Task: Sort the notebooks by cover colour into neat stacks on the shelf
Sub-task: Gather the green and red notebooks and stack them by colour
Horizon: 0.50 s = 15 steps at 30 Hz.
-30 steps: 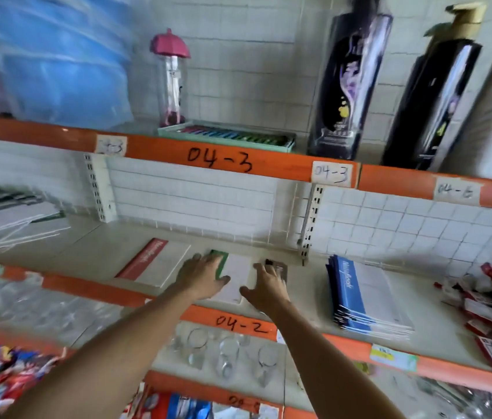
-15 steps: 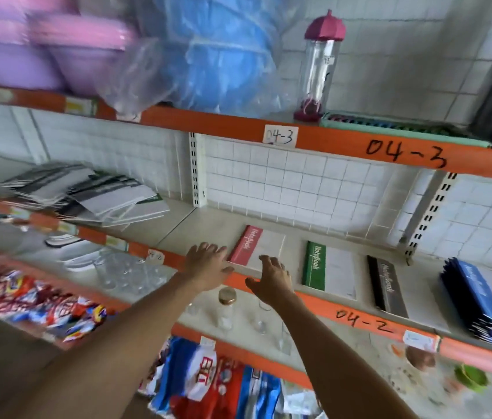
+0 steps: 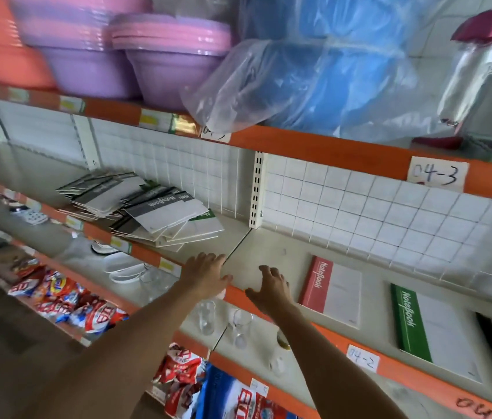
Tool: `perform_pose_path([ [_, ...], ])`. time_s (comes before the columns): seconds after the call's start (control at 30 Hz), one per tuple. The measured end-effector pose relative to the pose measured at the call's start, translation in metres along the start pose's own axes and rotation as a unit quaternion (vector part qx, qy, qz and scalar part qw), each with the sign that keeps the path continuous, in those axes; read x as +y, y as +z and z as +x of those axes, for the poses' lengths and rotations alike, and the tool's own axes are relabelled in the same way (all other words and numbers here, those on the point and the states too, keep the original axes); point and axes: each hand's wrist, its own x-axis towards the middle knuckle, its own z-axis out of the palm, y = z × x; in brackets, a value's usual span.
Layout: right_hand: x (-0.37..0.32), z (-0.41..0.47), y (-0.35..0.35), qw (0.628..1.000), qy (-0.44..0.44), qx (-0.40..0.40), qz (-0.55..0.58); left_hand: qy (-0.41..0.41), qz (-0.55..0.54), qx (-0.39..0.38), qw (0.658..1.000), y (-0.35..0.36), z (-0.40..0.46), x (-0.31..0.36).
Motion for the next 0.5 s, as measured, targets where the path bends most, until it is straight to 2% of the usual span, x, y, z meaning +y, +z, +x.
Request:
perform_pose_path([
  [0.13, -0.04, 0.054, 0.017, 1.0, -0.002, -0.007, 0.019, -0.007, 0.025, -0.019, 0.999, -0.006, 0.038, -0.053],
  [0.4, -0.093, 0.136, 0.053, 0.999, -0.027, -0.04, 0.004, -0.056, 0.061, 0.008, 0.997, -0.004, 0.103, -0.146],
  [0.5, -0.113, 0.158, 0.067, 0.998, -0.035, -0.049, -0.013, -0.049, 0.064, 0.004, 0.997, -0.003, 0.111, -0.169],
])
